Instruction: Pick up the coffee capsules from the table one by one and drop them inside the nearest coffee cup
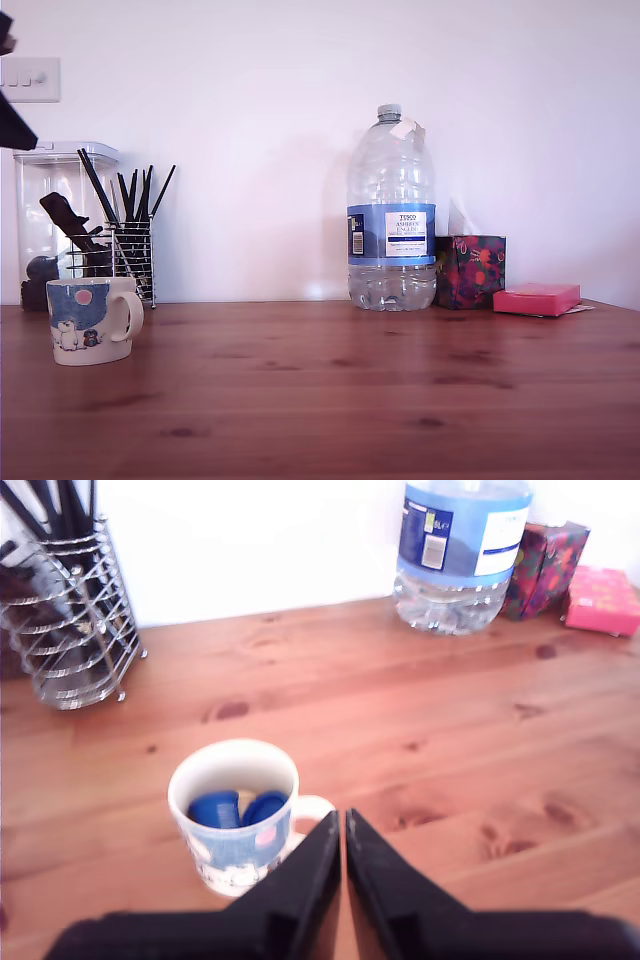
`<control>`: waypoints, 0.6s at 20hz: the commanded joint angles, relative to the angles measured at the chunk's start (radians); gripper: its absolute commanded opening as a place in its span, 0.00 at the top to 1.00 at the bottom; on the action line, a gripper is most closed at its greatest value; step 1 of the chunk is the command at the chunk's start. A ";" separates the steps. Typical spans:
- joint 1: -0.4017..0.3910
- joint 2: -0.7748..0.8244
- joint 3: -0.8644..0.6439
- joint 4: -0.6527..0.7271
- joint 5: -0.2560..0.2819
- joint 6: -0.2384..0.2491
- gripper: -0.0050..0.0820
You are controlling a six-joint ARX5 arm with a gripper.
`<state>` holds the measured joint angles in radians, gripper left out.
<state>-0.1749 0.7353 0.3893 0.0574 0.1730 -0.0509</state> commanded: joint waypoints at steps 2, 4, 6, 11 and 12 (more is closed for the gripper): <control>0.003 -0.109 -0.120 0.048 -0.020 -0.025 0.96; 0.003 -0.188 -0.200 0.077 -0.024 -0.039 0.96; 0.003 -0.270 -0.268 0.079 -0.025 -0.057 0.96; 0.003 -0.435 -0.384 0.051 -0.048 -0.111 0.96; 0.003 -0.455 -0.388 0.040 -0.051 -0.117 0.96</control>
<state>-0.1749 0.2920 0.0166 0.0940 0.1276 -0.1581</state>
